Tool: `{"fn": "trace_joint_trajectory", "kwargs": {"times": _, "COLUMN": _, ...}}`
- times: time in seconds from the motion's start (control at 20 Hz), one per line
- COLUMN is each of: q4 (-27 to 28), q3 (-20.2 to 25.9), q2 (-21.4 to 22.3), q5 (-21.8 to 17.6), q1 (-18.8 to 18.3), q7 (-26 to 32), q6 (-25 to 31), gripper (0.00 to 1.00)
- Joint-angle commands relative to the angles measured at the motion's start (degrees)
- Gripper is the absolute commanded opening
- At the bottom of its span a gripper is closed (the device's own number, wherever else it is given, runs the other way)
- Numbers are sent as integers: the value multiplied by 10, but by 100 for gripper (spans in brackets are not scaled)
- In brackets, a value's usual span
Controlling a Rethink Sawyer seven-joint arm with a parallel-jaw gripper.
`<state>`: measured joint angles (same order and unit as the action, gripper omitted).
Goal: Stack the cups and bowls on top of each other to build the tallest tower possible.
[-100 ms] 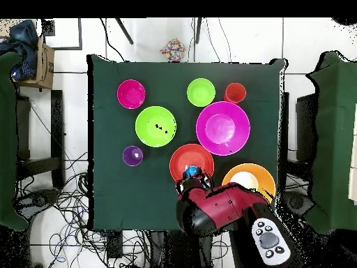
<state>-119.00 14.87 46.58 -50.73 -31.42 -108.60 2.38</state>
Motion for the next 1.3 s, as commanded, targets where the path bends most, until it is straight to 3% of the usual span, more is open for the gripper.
{"fn": "trace_joint_trajectory", "kwargs": {"times": 0.05, "q4": -33, "q3": 84, "q2": 2, "q5": 14, "q1": -12, "q7": 22, "q6": 72, "gripper": 100}}
{"fn": "trace_joint_trajectory", "kwargs": {"times": 0.5, "q4": -54, "q3": 125, "q2": 23, "q5": 31, "q1": -44, "q7": 35, "q6": 95, "gripper": 100}}
{"fn": "trace_joint_trajectory", "kwargs": {"times": 0.95, "q4": -93, "q3": 222, "q2": 75, "q5": 100, "q1": -115, "q7": 77, "q6": 153, "gripper": 100}}
{"fn": "trace_joint_trajectory", "kwargs": {"times": 1.3, "q4": -144, "q3": 327, "q2": 122, "q5": 157, "q1": -203, "q7": 122, "q6": 193, "gripper": 100}}
